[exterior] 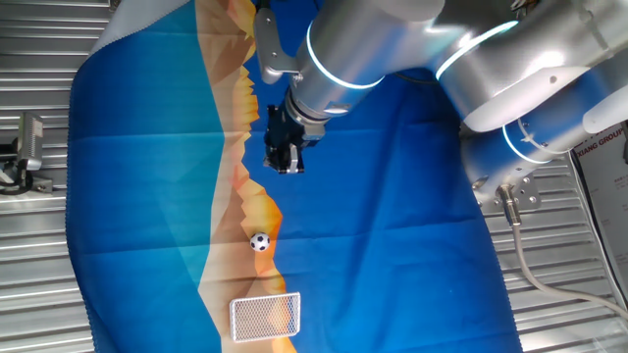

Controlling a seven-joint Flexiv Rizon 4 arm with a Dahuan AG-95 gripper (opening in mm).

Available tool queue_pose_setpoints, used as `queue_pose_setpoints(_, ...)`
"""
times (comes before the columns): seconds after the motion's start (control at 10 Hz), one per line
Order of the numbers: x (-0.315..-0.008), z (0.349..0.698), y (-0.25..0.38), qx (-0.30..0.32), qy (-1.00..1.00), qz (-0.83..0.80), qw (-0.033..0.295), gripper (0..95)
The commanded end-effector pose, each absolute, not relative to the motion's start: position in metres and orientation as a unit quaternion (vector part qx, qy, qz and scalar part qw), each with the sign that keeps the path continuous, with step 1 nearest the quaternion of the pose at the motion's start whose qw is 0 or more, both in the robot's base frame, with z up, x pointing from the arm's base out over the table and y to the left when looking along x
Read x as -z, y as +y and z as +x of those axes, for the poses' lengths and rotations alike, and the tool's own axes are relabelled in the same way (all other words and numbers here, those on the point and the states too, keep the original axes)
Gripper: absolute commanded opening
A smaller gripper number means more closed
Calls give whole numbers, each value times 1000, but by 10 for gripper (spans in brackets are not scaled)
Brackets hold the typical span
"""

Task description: Push the soccer ball into the goal

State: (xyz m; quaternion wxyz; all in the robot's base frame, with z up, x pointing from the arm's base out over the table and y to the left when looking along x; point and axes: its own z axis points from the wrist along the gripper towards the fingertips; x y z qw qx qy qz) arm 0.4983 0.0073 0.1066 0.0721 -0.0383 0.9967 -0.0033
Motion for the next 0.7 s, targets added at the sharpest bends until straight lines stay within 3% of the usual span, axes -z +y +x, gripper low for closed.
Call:
queue_pose_setpoints(0.1,-107,499,8,-9,996,-59,69,0)
queue_pose_setpoints(0.7,-104,500,11,-7,999,-36,37,0)
